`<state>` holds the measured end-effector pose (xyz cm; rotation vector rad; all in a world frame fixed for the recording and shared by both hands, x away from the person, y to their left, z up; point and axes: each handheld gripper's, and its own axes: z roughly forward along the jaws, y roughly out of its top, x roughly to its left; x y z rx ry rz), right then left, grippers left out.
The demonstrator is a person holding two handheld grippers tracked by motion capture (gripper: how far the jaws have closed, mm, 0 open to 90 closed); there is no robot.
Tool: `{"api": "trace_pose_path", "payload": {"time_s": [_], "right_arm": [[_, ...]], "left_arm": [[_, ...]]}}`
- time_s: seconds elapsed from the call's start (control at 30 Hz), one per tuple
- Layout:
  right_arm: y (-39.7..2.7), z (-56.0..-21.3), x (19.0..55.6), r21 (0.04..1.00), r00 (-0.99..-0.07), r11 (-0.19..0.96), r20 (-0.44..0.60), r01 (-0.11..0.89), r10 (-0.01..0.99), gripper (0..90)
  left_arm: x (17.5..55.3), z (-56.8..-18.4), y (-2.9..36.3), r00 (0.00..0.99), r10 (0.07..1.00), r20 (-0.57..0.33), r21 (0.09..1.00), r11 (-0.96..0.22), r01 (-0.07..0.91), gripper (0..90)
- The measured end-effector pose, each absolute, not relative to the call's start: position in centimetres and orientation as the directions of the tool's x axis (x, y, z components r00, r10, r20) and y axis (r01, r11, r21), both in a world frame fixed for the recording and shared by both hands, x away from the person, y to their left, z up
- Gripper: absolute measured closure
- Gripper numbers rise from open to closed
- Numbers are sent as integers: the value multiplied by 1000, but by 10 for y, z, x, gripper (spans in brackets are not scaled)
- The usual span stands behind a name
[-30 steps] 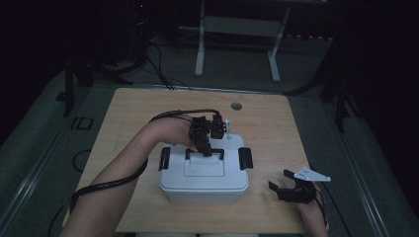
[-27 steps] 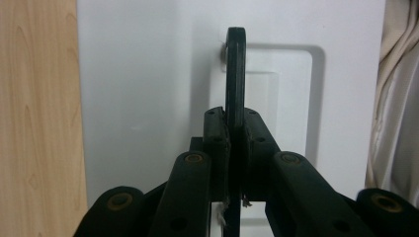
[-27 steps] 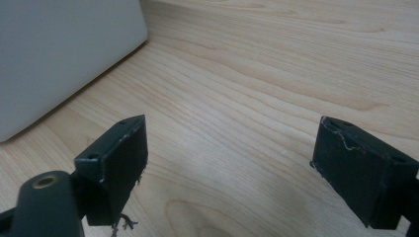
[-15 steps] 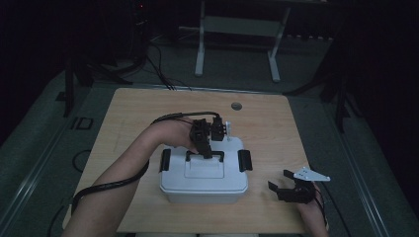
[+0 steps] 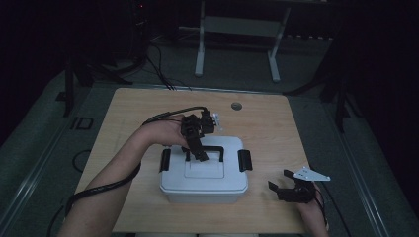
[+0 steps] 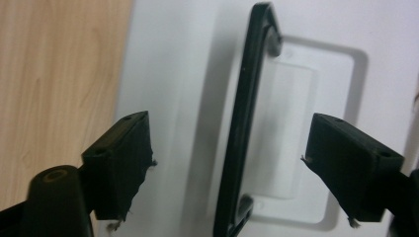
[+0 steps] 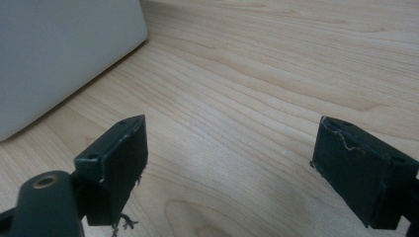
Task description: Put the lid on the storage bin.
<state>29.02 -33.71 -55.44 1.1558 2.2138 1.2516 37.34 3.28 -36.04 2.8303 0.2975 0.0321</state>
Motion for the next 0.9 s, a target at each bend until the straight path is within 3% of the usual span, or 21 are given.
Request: {"api": "trace_pose_path", "payload": {"time_s": [0.27,0.57,0.9], "right_arm": [[-338,-554,290,831,-605,274,91,484,791,134],[-338,-554,290,831,-601,272,92,486,794,134],[-338,-555,290,828,-599,273,92,490,796,134]], "left_arm": [[374,-358,62,963,267,27,417,-879,232,93],[370,-358,99,937,348,26,508,-812,288,92],[362,-366,150,901,434,2,537,-761,365,92]]}}
